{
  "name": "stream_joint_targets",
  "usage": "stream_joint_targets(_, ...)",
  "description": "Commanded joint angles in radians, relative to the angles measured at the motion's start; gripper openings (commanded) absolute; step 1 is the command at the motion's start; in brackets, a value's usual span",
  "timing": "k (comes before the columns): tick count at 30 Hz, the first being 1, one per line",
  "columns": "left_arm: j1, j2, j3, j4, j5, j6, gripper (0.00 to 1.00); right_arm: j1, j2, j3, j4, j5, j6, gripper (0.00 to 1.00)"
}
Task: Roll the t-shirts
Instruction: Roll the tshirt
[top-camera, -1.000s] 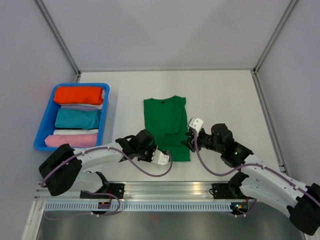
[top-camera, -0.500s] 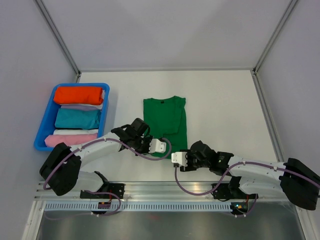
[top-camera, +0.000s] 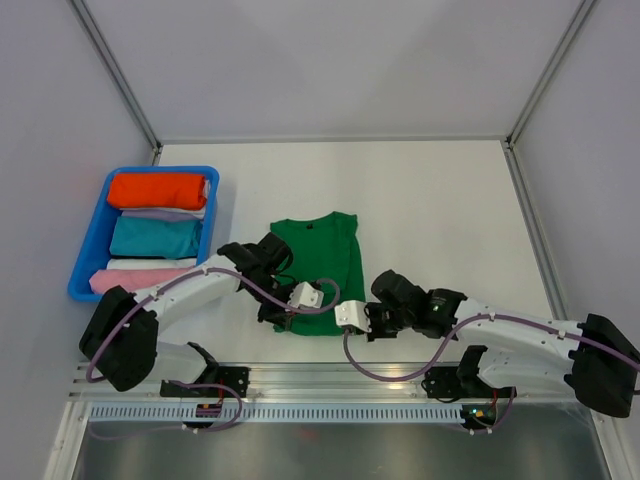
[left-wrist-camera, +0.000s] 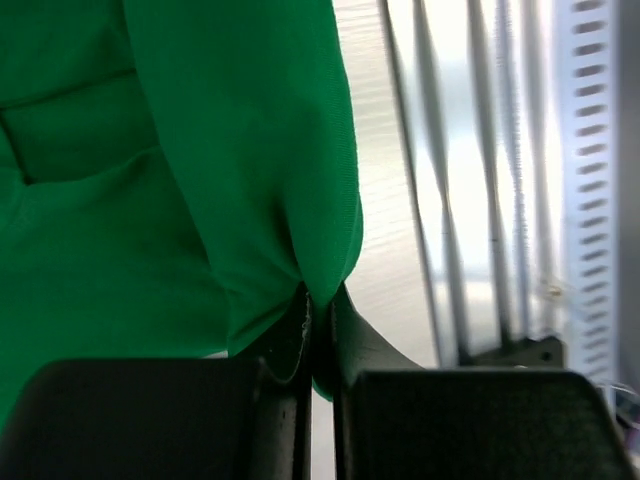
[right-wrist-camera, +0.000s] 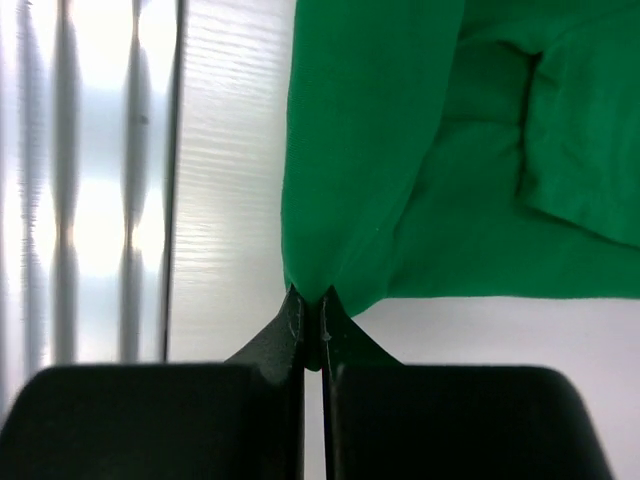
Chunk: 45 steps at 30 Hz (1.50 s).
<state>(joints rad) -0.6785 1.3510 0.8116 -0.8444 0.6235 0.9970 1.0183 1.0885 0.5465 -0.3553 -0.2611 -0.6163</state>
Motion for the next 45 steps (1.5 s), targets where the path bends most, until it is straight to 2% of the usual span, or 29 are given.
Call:
stream_joint_targets(1,0.039,0.032,0.064,-0.242,0.182,0.112,0.07,-0.006,0.008,0.084,-0.165,-0.223,0.007,0.00)
stream_joint_targets(6,0.128,0.128,0.109,-0.229,0.186,0.126,0.10,-0.052,0.151,0.141,-0.133,-0.185,0.043,0.00)
stream_joint_targets(10,0.187,0.227,0.155,-0.222,0.145,0.146,0.15,-0.168,0.215,0.162,-0.073,-0.207,0.061,0.00)
stream_joint_targets(13,0.206,0.318,0.207,-0.235,0.104,0.170,0.17,-0.230,0.241,0.155,0.018,-0.216,0.108,0.04)
stream_joint_targets(14,0.218,0.394,0.262,-0.237,0.091,0.161,0.19,-0.250,0.257,0.147,0.069,-0.205,0.143,0.13)
stream_joint_targets(15,0.218,0.395,0.262,-0.237,0.091,0.161,0.20,-0.250,0.257,0.147,0.070,-0.205,0.144,0.13)
stream_joint_targets(16,0.230,0.413,0.274,-0.237,0.090,0.155,0.22,-0.256,0.258,0.147,0.075,-0.198,0.150,0.20)
stream_joint_targets(17,0.235,0.424,0.291,-0.237,0.088,0.155,0.24,-0.259,0.261,0.145,0.088,-0.169,0.171,0.31)
stream_joint_targets(20,0.246,0.442,0.304,-0.231,0.096,0.157,0.31,-0.280,0.231,0.151,0.116,-0.124,0.239,0.42)
stream_joint_targets(25,0.252,0.432,0.305,-0.216,0.101,0.140,0.44,-0.337,0.078,0.132,0.165,-0.119,0.441,0.48)
stream_joint_targets(27,0.258,0.421,0.305,-0.185,0.096,0.126,0.49,-0.339,-0.019,0.096,0.203,-0.101,0.588,0.48)
stream_joint_targets(30,0.260,0.409,0.304,-0.134,0.078,0.088,0.52,-0.337,-0.117,-0.002,0.307,-0.081,0.828,0.44)
stream_joint_targets(31,0.261,0.399,0.302,-0.124,0.065,0.071,0.53,-0.336,-0.145,-0.035,0.344,-0.082,0.881,0.32)
stream_joint_targets(34,0.261,0.378,0.293,-0.079,0.038,0.034,0.53,-0.290,-0.153,-0.175,0.551,-0.070,1.019,0.12)
stream_joint_targets(38,0.261,0.353,0.282,-0.044,0.013,0.000,0.53,-0.152,-0.078,-0.188,0.624,0.023,1.000,0.06)
stream_joint_targets(45,0.257,0.315,0.256,-0.039,-0.011,0.000,0.55,-0.141,0.184,-0.118,0.697,0.056,1.032,0.01)
